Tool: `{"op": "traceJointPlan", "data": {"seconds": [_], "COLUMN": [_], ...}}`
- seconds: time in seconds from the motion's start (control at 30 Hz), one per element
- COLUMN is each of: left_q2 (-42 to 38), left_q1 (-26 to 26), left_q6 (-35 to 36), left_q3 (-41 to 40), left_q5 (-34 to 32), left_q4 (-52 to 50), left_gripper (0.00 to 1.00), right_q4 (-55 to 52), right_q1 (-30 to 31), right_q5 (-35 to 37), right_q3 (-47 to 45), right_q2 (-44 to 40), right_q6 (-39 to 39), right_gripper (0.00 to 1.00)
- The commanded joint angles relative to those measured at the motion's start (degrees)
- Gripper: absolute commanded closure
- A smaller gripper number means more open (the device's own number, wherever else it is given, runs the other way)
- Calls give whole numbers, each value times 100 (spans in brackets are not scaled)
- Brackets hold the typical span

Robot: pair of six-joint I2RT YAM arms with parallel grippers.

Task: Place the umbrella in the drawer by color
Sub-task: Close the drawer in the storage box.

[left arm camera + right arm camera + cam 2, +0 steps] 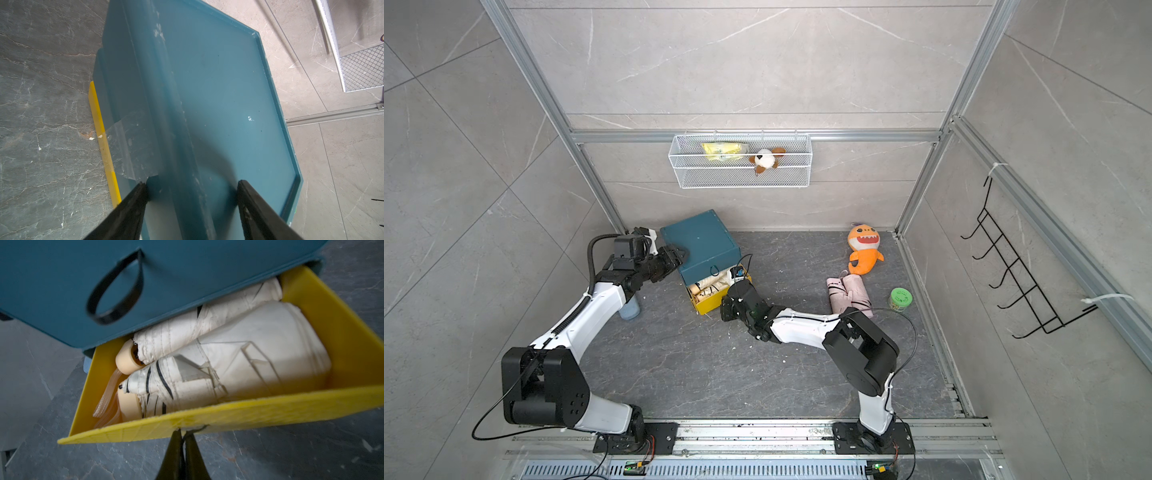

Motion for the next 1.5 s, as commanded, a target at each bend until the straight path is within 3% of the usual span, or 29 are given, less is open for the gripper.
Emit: {"op": "traceJointPlan", "data": {"seconds": [0.0,0.43,0.63,0.83,1.23,1.47], "left_q2": [266,151,143,108,6,75], "left_q1": [-43,-42,-42,-48,-46,-44], "left_q6": [50,25,25,23,47,27], "left_q3": [-254,-353,-359,-382,-364,-363], "left_q5": [39,22,16,22,48,94], "left_q4": [-637,-645,-656,-637,-690,-646], "left_gripper": [29,28,27,26,23,23], "right_q4": [748,1151,1118,1061,1652,1934], "right_q1": [-246,-453,-480,-493,-540,-685], "right_q5": [206,97,-49,-114,-366,-879], "right_q3": [282,739,1015,1064,-289,-564], "right_q2": [287,980,1217,1215,331,513], "right_q6": [373,1422,1582,1584,1566,1788], "right_gripper": [90,71,57,49,44,45]}}
